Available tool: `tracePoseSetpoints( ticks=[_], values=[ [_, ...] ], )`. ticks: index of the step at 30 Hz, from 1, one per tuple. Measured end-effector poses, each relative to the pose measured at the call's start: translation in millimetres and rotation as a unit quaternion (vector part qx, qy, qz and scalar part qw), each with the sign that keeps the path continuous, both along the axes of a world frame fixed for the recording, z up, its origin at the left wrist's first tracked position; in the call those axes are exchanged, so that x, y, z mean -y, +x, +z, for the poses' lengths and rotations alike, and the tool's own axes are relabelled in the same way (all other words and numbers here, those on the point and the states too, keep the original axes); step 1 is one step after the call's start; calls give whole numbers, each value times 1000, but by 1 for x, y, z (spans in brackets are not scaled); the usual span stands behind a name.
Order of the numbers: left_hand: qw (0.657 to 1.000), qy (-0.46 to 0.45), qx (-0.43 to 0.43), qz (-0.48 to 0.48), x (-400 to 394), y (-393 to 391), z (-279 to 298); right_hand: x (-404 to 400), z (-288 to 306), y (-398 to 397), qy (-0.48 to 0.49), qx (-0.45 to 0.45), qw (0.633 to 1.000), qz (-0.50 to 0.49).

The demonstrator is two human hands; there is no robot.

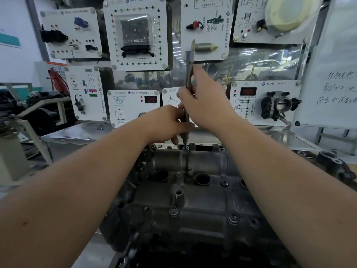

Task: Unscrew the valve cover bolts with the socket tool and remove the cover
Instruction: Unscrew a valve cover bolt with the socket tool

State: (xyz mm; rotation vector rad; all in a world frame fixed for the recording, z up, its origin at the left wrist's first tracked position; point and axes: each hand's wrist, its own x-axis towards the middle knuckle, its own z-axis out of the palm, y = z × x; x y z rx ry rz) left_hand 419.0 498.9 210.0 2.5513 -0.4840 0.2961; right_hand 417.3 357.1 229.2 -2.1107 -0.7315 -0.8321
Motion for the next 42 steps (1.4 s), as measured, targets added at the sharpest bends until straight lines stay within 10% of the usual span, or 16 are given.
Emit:
tracePoseSetpoints(
  ticks=[42],
  values=[
    [1000,18,13,-3,-4,5,-2,-1,0,0,2,10,1000,1]
  ],
)
